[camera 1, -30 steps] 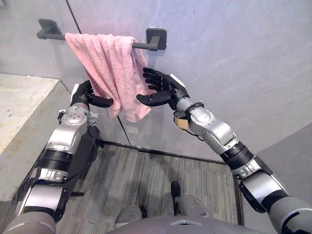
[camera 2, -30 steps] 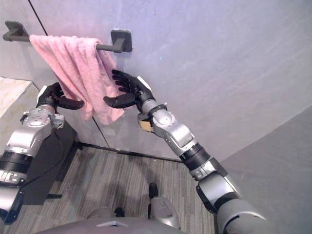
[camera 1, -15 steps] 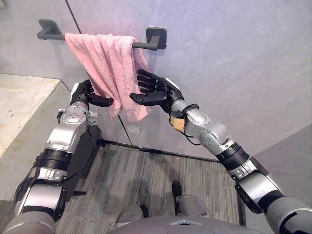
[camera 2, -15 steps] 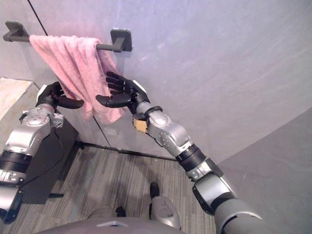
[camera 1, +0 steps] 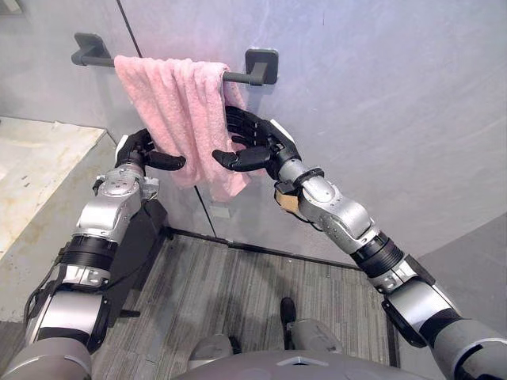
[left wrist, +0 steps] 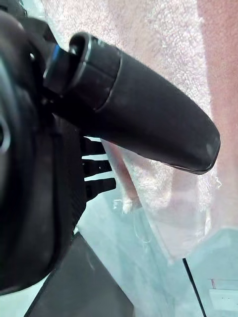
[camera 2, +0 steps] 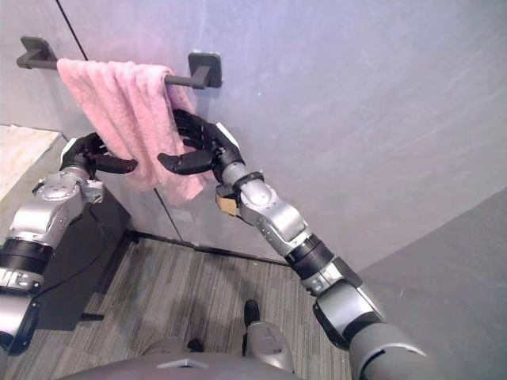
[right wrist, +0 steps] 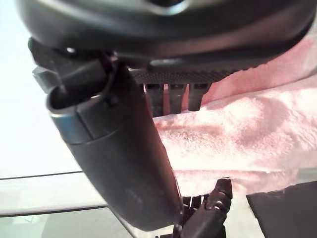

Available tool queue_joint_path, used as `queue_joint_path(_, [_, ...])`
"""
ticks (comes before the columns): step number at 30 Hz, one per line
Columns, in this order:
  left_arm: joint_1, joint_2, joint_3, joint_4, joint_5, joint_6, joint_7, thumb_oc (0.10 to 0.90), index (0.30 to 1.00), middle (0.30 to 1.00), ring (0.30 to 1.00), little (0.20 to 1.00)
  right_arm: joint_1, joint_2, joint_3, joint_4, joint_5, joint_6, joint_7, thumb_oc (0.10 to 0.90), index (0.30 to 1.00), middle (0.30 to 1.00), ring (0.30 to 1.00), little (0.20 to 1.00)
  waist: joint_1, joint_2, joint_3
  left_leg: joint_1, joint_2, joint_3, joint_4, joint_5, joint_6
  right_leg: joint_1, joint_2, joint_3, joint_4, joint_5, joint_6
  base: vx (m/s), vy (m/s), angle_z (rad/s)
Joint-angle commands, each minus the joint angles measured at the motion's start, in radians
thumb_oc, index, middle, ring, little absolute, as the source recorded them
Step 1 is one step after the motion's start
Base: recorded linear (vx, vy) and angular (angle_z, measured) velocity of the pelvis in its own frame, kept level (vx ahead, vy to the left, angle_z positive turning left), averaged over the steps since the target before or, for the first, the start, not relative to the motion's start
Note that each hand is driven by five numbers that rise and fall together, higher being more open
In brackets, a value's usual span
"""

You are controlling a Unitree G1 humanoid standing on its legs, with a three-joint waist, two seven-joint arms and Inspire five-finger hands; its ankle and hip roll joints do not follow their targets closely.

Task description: Organize the bathroom.

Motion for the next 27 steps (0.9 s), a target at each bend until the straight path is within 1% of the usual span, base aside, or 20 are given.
queue_joint_path(1, [-0.136,0.064,0.002,-0.047,-0.028,-0.133,0.003,0.543,0.514,0.514,0.514,0.514,-0.161,0.047,-0.087,-0.107,-0.066,-0.125,-0.003,0.400,0.300,0.300,0.300,0.300,-0.003,0.036,-0.065,0.012,-0.015,-0.003,-0.084,0.088,0.006,0.020,-0.055,0.035,0.087,-0.174,0.113,0.00,0.000,0.00])
queue_joint_path(2, [-0.136,0.064,0.002,-0.047,-0.028,-0.133,0.003,0.543,0.514,0.514,0.514,0.514,-0.161,0.047,-0.087,-0.107,-0.066,-0.125,-0.003,0.400,0.300,0.300,0.300,0.300,-0.003,0.036,-0.065,0.012,-0.015,-0.003,-0.084,0.088,0.006,0.020,-0.055,0.035,0.087,-0.174,0.113,-0.01,0.009,0.04])
queue_joint_path(3, [-0.131,0.062,0.006,-0.058,-0.030,-0.132,0.002,0.461,0.392,0.392,0.392,0.392,-0.158,0.041,-0.087,-0.116,-0.064,-0.123,-0.003,0.400,0.300,0.300,0.300,0.300,-0.005,0.038,-0.062,0.013,-0.017,-0.007,-0.087,0.091,0.007,0.021,-0.054,0.041,0.088,-0.175,0.112,0.00,0.000,0.00])
queue_joint_path(4, [-0.128,0.060,0.008,-0.065,-0.025,-0.134,0.005,0.400,0.300,0.300,0.300,0.300,-0.156,0.040,-0.089,-0.120,-0.061,-0.121,-0.003,0.400,0.300,0.300,0.300,0.300,-0.005,0.039,-0.060,0.013,-0.018,-0.009,-0.086,0.090,0.007,0.022,-0.054,0.042,0.088,-0.176,0.112,0.00,0.000,0.00])
queue_joint_path(6, [-0.128,0.063,0.008,-0.069,-0.036,-0.139,0.006,0.400,0.300,0.300,0.300,0.300,-0.156,0.037,-0.089,-0.127,-0.056,-0.119,-0.002,0.400,0.300,0.300,0.300,0.300,-0.006,0.039,-0.058,0.012,-0.017,-0.009,-0.084,0.090,0.006,0.021,-0.055,0.042,0.090,-0.176,0.112,0.00,0.000,0.00])
queue_joint_path(8, [-0.127,0.060,0.006,-0.072,-0.038,-0.162,0.008,0.400,0.300,0.300,0.300,0.300,-0.153,0.035,-0.088,-0.131,-0.054,-0.122,-0.003,0.400,0.300,0.300,0.300,0.300,-0.006,0.041,-0.054,0.010,-0.018,-0.007,-0.079,0.088,0.006,0.024,-0.057,0.041,0.091,-0.177,0.111,0.00,0.000,0.00])
queue_joint_path(20, [-0.138,0.043,0.002,-0.064,-0.050,-0.173,0.032,0.400,0.300,0.300,0.300,0.300,-0.159,0.046,-0.079,-0.114,-0.037,-0.125,-0.012,0.400,0.300,0.300,0.300,0.300,-0.007,0.041,-0.048,0.006,-0.017,-0.005,-0.069,0.087,0.006,0.028,-0.057,0.044,0.093,-0.180,0.107,0.00,0.000,0.00])
queue_joint_path(26, [-0.130,0.044,0.006,-0.071,-0.058,-0.174,0.044,0.400,0.300,0.300,0.300,0.300,-0.154,0.047,-0.077,-0.109,-0.043,-0.114,-0.008,0.400,0.300,0.300,0.300,0.300,-0.006,0.041,-0.048,0.007,-0.016,-0.001,-0.069,0.088,0.005,0.034,-0.055,0.044,0.089,-0.183,0.105,0.00,0.000,0.00])
queue_joint_path(27, [-0.130,0.043,0.007,-0.070,-0.056,-0.175,0.044,0.400,0.300,0.300,0.300,0.300,-0.155,0.047,-0.075,-0.108,-0.045,-0.114,-0.006,0.529,0.493,0.493,0.493,0.493,-0.007,0.040,-0.048,0.007,-0.016,-0.001,-0.069,0.088,0.005,0.034,-0.054,0.044,0.089,-0.183,0.104,0.00,0.000,0.00])
